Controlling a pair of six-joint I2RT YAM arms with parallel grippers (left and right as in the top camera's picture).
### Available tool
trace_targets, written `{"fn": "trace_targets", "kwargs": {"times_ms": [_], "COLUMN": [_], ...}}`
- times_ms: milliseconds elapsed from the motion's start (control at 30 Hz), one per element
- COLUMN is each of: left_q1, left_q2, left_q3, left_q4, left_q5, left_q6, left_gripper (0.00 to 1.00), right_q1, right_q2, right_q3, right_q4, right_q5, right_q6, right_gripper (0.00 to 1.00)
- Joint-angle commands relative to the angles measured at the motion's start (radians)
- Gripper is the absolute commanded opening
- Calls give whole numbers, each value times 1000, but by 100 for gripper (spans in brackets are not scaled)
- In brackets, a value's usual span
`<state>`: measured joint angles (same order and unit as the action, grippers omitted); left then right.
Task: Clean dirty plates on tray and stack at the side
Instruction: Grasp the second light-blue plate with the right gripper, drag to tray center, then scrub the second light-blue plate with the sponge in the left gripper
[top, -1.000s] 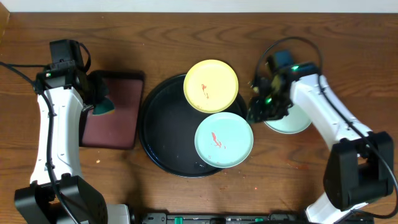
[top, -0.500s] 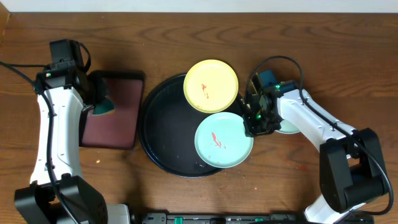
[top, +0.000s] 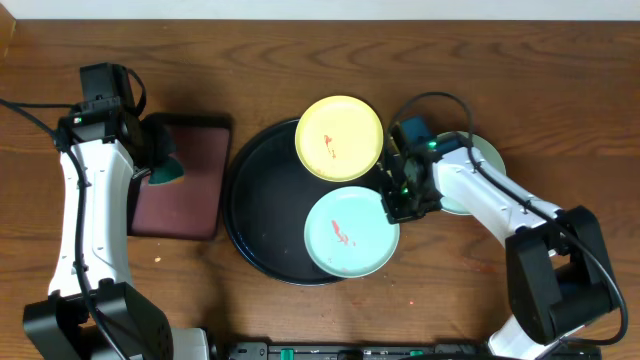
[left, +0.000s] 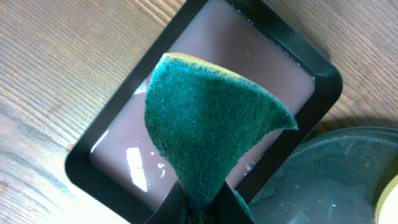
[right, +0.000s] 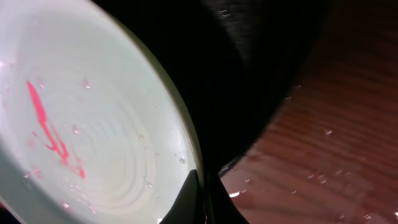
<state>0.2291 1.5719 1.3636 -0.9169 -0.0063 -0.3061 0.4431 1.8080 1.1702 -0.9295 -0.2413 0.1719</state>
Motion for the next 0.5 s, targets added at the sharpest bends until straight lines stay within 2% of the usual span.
{"fn": "trace_targets", "kwargs": {"times_ms": [0, 100, 200, 367, 467], "left_q1": [3, -2, -13, -64, -121], "left_q2": [-1, -1, -1, -1, -1], "left_q3": [-12, -12, -12, -12, -18], "left_q4": [-4, -20, -45, -99, -123], "left_q5": [0, 28, 29, 49, 81], "left_q6": [16, 14, -23, -55, -55], "left_gripper": [8, 8, 8, 7, 7], "right_q1": [54, 109, 154, 226, 241], "right_q2": [-13, -12, 13, 109, 175], "right_q3": [91, 135, 135, 140, 198], "right_q4": [-10, 62, 159, 209, 166], "right_q5": [-3, 2, 10, 43, 43], "right_q6": [68, 224, 298, 345, 344], "right_gripper": [1, 1, 1, 1, 1]}}
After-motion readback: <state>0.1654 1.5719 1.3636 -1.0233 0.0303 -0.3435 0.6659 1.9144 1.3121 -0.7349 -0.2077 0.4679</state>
